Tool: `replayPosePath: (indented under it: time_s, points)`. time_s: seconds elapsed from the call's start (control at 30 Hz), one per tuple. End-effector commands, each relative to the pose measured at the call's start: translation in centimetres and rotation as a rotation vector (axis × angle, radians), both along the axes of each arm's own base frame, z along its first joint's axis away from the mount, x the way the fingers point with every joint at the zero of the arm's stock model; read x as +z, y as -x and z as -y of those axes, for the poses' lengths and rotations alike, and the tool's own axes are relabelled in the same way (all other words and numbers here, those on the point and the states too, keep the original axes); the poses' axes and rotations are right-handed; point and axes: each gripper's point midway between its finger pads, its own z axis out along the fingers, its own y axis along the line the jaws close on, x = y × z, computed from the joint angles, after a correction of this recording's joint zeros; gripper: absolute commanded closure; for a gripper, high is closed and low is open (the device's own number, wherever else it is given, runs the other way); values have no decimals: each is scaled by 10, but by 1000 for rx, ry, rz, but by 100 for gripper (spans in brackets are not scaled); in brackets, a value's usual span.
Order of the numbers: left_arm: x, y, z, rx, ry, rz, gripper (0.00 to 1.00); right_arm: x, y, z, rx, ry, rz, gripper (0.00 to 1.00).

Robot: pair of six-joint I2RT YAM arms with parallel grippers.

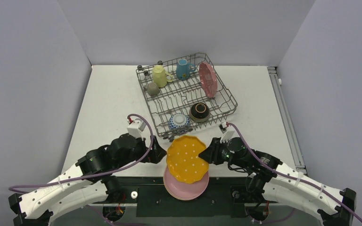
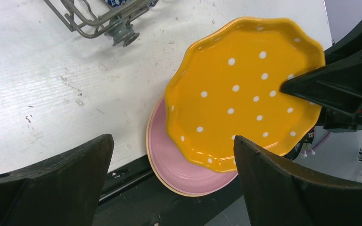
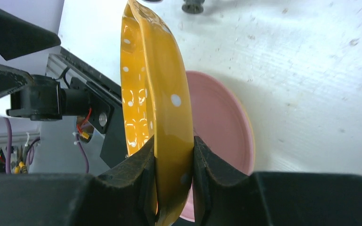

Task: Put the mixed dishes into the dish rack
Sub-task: Insert the plate into the dish rack.

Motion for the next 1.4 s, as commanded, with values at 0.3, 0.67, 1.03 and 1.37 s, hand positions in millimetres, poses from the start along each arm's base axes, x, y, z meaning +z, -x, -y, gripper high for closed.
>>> replayPosePath:
  time_s: [0.3, 0.67, 1.03, 1.37]
  points:
    - [35, -19, -14, -58, -35, 66, 4, 159, -40, 29, -91, -43, 320, 100]
    - [29, -41, -28, -28, -26, 68, 4, 240, -89, 54, -191, 104, 468, 100]
    - [31, -55, -29, -26, -25, 150, 4, 285, -162, 41, -251, 132, 516, 100]
    - [33, -59, -43, 46, -43, 178, 4, 284, -232, 40, -393, 279, 571, 100]
